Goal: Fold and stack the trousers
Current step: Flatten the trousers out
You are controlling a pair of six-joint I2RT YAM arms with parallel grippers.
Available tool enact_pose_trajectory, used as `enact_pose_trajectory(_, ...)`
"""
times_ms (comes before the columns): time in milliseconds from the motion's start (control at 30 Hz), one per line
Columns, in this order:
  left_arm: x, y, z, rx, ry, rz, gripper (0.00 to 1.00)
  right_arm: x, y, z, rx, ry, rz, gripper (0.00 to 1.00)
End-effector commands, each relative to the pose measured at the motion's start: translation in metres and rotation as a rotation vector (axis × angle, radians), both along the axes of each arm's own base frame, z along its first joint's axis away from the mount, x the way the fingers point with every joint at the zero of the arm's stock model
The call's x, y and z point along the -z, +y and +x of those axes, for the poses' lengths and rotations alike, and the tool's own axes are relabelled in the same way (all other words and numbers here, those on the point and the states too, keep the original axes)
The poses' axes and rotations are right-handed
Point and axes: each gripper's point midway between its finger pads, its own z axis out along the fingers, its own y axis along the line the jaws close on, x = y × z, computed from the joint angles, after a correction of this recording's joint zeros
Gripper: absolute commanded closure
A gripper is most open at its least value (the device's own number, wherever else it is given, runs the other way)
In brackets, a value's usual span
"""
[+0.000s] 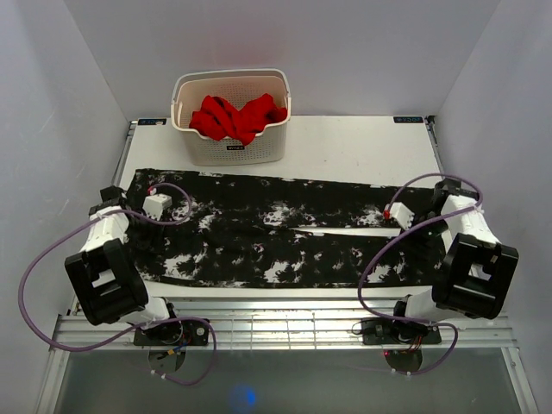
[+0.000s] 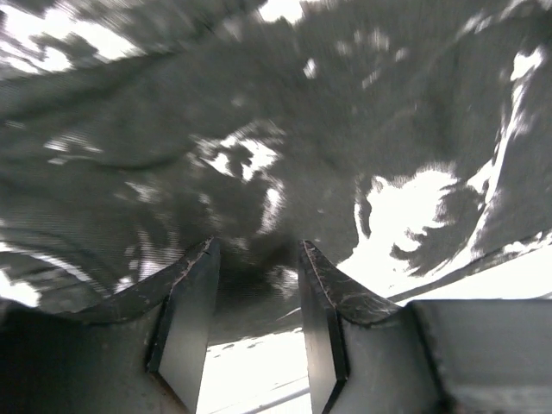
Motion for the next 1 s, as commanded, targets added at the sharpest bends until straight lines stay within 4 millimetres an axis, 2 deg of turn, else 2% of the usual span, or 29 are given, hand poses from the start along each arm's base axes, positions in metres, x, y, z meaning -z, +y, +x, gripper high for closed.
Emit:
enact_pose_trajectory(0, 0.008, -0.002, -0.012, 0.037, 0.043, -0.005, 0.49, 0.029, -0.011, -0.028, 0.089, 0.114, -0.062, 0.30)
enact_pose_trajectory(133, 0.015, -0.014, -0.021, 0.038, 0.069, -0.034, 0.49, 0.052, -0.031, -0.027, 0.139, 0.154, -0.124, 0.34)
enact_pose_trajectory(200, 0.023, -0.024, -0.031, 0.062, 0.096, -0.041, 0.50, 0.060, -0.042, -0.016, 0.153, 0.122, -0.158, 0.35)
enact_pose_trajectory(233, 0.025, -0.027, -0.035, 0.074, 0.101, -0.040, 0.51, 0.067, -0.057, -0.019, 0.171, 0.151, -0.206, 0.37)
enact_pose_trajectory(300, 0.031, -0.036, -0.044, 0.113, 0.117, -0.023, 0.51, 0.073, -0.072, -0.016, 0.188, 0.156, -0.244, 0.37)
enact_pose_trajectory(333, 0.029, -0.038, -0.045, 0.125, 0.101, -0.014, 0.51, 0.078, -0.088, -0.013, 0.217, 0.165, -0.274, 0.39)
enact_pose_trajectory(400, 0.029, -0.045, -0.049, 0.145, 0.099, -0.011, 0.51, 0.081, -0.105, -0.007, 0.245, 0.161, -0.301, 0.39)
enact_pose_trajectory(433, 0.027, -0.047, -0.047, 0.147, 0.089, -0.016, 0.51, 0.083, -0.119, -0.001, 0.268, 0.152, -0.326, 0.39)
enact_pose_trajectory(533, 0.013, -0.058, -0.040, 0.137, 0.068, -0.073, 0.50, 0.081, -0.126, 0.008, 0.289, 0.141, -0.323, 0.39)
enact_pose_trajectory(600, 0.001, -0.063, -0.033, 0.120, 0.050, -0.107, 0.50, 0.070, -0.118, 0.012, 0.289, 0.140, -0.281, 0.39)
enact_pose_trajectory(700, -0.031, -0.063, -0.001, 0.090, -0.032, -0.153, 0.50, 0.036, -0.091, 0.028, 0.276, 0.097, -0.172, 0.36)
enact_pose_trajectory(733, -0.056, -0.057, 0.023, 0.090, -0.103, -0.146, 0.50, 0.019, -0.070, 0.044, 0.255, 0.033, -0.088, 0.36)
enact_pose_trajectory(767, -0.067, -0.056, 0.035, 0.093, -0.128, -0.156, 0.50, 0.005, -0.060, 0.053, 0.272, 0.005, -0.043, 0.35)
enact_pose_trajectory(800, -0.068, -0.050, 0.049, 0.069, -0.126, -0.160, 0.50, -0.020, -0.052, 0.075, 0.274, -0.075, 0.008, 0.34)
enact_pose_trajectory(833, -0.088, -0.041, 0.075, 0.055, -0.190, -0.139, 0.51, -0.033, -0.042, 0.090, 0.265, -0.117, 0.026, 0.33)
enact_pose_trajectory(867, -0.091, -0.035, 0.088, 0.036, -0.203, -0.134, 0.52, -0.041, -0.036, 0.101, 0.295, -0.139, 0.047, 0.34)
enact_pose_trajectory(900, -0.080, -0.029, 0.106, 0.006, -0.184, -0.147, 0.53, -0.049, -0.036, 0.122, 0.301, -0.181, 0.044, 0.34)
enact_pose_trajectory(967, -0.087, -0.017, 0.139, -0.037, -0.229, -0.148, 0.55, -0.049, -0.024, 0.143, 0.289, -0.188, 0.039, 0.36)
